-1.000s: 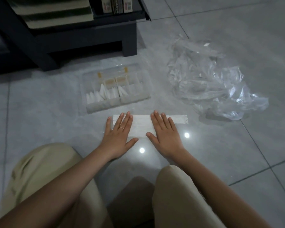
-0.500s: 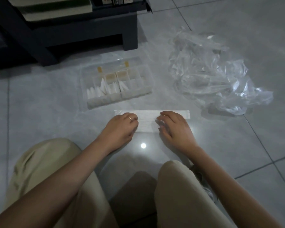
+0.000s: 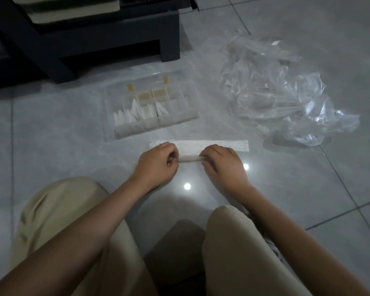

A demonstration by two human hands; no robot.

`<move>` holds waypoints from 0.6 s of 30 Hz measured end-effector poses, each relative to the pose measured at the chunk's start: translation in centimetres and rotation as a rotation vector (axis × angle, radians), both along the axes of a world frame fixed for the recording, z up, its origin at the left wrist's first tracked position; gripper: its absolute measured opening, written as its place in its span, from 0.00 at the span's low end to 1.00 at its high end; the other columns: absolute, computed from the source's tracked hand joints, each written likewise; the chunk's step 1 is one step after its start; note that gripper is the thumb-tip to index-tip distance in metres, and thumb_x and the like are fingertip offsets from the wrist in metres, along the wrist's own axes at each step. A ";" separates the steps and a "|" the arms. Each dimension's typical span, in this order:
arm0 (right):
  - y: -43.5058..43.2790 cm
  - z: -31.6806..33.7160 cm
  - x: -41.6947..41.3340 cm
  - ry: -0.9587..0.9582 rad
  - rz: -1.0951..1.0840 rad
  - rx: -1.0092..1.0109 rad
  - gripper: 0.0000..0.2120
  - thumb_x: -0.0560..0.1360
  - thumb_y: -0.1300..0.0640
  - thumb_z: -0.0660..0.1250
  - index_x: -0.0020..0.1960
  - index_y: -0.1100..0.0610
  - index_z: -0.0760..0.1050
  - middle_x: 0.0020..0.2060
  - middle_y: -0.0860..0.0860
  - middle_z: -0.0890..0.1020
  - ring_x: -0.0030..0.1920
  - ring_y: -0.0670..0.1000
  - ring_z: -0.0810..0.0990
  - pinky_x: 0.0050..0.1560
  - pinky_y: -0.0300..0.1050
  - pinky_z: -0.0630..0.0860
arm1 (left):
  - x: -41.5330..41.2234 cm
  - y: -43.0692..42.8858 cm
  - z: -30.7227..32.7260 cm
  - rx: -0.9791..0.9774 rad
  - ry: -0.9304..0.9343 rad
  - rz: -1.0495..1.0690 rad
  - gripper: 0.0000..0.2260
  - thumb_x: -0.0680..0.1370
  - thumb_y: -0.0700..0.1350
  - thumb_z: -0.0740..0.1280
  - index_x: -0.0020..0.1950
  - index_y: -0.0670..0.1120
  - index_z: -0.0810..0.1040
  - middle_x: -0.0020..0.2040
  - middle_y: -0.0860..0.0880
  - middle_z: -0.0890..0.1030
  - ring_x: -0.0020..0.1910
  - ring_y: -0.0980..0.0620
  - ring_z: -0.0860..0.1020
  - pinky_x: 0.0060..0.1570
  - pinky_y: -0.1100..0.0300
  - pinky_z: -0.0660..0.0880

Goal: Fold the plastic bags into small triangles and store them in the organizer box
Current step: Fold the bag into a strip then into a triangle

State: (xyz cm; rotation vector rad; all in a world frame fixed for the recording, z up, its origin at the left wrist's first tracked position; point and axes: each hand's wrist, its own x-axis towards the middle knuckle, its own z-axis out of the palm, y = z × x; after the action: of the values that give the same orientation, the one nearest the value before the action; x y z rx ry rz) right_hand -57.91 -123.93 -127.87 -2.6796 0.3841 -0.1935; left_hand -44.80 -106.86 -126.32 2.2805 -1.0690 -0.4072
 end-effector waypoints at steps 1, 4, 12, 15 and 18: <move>0.0 0.2 0.2 -0.009 -0.028 0.026 0.04 0.75 0.57 0.66 0.48 0.55 0.78 0.45 0.47 0.80 0.45 0.51 0.78 0.49 0.44 0.70 | 0.2 0.1 0.1 -0.007 0.047 0.017 0.07 0.71 0.47 0.62 0.45 0.48 0.76 0.45 0.55 0.78 0.44 0.55 0.76 0.42 0.58 0.72; -0.1 1.2 0.7 0.005 -0.151 0.199 0.04 0.76 0.58 0.66 0.46 0.55 0.79 0.44 0.46 0.81 0.44 0.51 0.78 0.44 0.45 0.73 | 1.1 0.6 0.2 0.066 0.131 -0.022 0.10 0.71 0.46 0.71 0.51 0.51 0.76 0.49 0.59 0.77 0.48 0.58 0.75 0.47 0.60 0.72; -1.1 2.6 2.9 0.239 -0.344 0.385 0.06 0.76 0.56 0.64 0.49 0.53 0.80 0.41 0.49 0.82 0.45 0.52 0.79 0.51 0.46 0.73 | 3.1 0.6 -0.3 -0.002 0.206 0.355 0.09 0.70 0.43 0.72 0.49 0.50 0.80 0.45 0.52 0.82 0.47 0.52 0.80 0.49 0.55 0.76; -1.7 2.0 4.0 0.303 -0.416 0.419 0.03 0.75 0.56 0.64 0.45 0.52 0.77 0.38 0.48 0.80 0.43 0.52 0.79 0.40 0.41 0.68 | 3.3 0.7 -0.6 -0.015 0.243 0.434 0.10 0.69 0.44 0.74 0.48 0.50 0.80 0.45 0.51 0.82 0.44 0.50 0.80 0.48 0.54 0.77; -2.3 2.0 4.7 0.323 -0.430 0.442 0.03 0.75 0.56 0.67 0.42 0.54 0.77 0.39 0.48 0.80 0.44 0.51 0.79 0.41 0.42 0.69 | 3.5 0.7 -0.6 -0.022 0.259 0.476 0.11 0.69 0.44 0.76 0.49 0.50 0.79 0.42 0.53 0.80 0.42 0.51 0.78 0.46 0.57 0.75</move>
State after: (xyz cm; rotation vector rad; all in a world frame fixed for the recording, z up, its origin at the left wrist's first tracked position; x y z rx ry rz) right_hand -53.24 -126.19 -125.84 -2.1602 0.9796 0.1857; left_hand -41.34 -106.16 -126.97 2.2902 -0.3832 -0.4696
